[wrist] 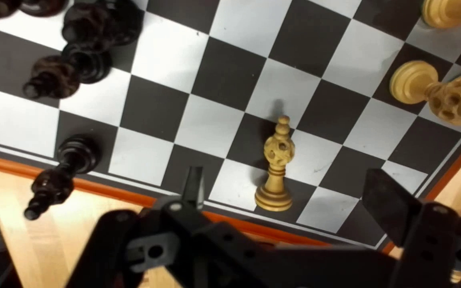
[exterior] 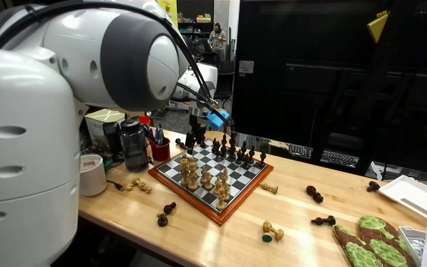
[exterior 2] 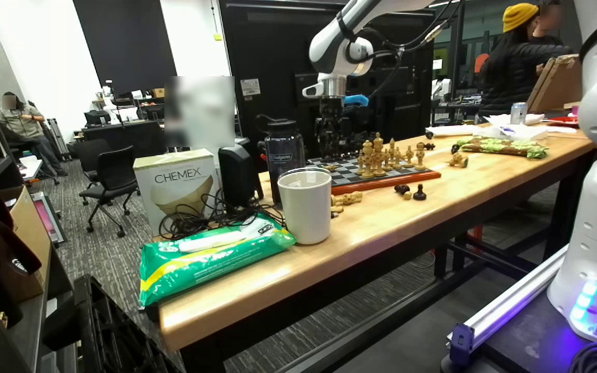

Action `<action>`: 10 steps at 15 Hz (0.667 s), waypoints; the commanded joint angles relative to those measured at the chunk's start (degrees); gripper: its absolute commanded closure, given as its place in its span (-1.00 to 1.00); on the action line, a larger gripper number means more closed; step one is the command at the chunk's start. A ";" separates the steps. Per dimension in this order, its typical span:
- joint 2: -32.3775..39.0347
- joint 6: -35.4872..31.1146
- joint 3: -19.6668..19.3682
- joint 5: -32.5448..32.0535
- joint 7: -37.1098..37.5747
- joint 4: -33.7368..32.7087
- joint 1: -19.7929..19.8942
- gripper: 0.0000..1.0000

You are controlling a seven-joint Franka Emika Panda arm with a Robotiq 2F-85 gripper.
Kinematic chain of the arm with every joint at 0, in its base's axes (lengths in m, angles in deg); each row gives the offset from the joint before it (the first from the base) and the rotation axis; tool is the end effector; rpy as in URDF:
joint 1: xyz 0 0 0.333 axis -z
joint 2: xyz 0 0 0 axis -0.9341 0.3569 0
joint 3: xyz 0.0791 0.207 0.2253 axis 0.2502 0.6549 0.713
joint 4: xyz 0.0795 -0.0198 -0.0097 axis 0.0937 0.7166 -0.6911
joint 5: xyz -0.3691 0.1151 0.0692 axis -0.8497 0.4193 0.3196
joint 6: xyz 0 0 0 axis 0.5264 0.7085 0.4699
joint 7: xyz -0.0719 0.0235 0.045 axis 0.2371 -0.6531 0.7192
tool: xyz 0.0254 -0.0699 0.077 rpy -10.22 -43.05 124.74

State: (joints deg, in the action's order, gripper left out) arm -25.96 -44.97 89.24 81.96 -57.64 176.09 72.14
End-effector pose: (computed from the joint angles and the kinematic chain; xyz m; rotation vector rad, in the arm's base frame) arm 0.6329 0.0626 0.3706 -2.1070 -2.1854 -0.1206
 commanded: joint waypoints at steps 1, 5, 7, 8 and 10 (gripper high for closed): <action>-3.33 -5.30 0.60 6.94 -8.64 5.81 1.86 -1.00; -3.83 -7.35 1.19 17.17 -21.27 8.49 3.92 -1.00; -3.99 -6.44 1.01 21.36 -26.23 9.14 4.59 -1.00; -4.02 -6.23 0.75 22.96 -27.98 9.40 4.74 -1.00; -3.87 -4.90 0.35 26.15 -31.00 9.51 5.24 -1.00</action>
State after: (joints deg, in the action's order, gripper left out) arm -27.38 -50.88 89.52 103.76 -83.11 183.10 76.28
